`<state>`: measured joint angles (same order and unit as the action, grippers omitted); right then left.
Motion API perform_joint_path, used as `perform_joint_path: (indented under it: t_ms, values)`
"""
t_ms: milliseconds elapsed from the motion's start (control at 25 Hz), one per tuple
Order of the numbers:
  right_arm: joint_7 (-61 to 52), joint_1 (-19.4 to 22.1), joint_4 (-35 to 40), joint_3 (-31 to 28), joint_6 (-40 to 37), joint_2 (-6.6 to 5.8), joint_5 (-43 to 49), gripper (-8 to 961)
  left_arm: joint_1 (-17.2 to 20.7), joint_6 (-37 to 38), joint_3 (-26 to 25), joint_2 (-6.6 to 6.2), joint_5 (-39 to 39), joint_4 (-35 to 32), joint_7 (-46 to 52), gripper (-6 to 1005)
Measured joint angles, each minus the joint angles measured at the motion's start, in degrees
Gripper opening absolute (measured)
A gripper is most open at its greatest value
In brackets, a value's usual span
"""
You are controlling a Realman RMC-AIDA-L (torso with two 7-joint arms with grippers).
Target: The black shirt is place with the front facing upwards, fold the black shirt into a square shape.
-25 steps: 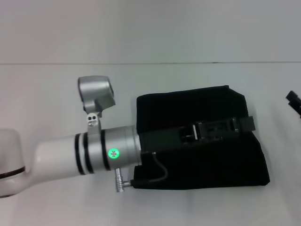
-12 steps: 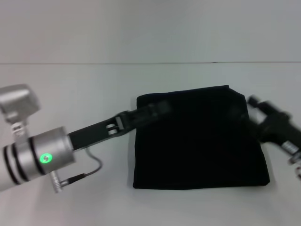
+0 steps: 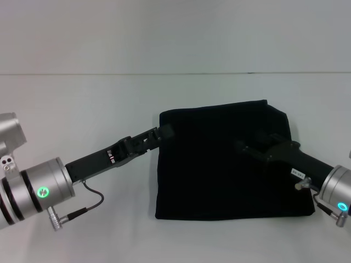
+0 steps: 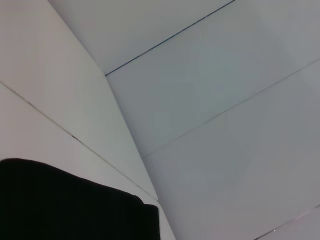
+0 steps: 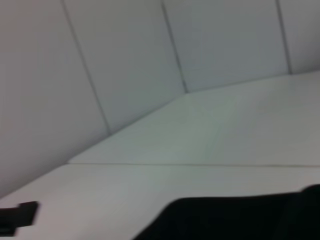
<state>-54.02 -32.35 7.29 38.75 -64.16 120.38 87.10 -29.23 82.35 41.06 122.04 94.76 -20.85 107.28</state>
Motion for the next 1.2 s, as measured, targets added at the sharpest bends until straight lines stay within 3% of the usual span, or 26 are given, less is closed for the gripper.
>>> perform_joint_path:
  t_ms: [480, 680, 920, 1200]
  values:
    - [-1.7, 1.9, 0.7, -6.0, 4.7, -0.51, -0.1, 778, -0.1, 0.4, 0.2, 0.12, 0.1, 0.1, -0.1, 908]
    - [-1.6, 3.6, 2.3, -7.5, 1.4, -0.58, -0.1, 778, 0.1, 0.4, 0.2, -0.14, 0.1, 0.1, -0.1, 907]
    - [2.1, 5.1, 2.8, -6.1, -7.4, -0.39, 1.2, 778, 0.3, -1.1, 0.2, -0.30, 0.1, 0.1, 0.0, 904]
    - [4.4, 4.3, 0.6, -2.5, -1.6, -0.02, 3.0, 778, 0.3, -2.6, 0.2, -0.33, 0.1, 0.2, 0.1, 891]
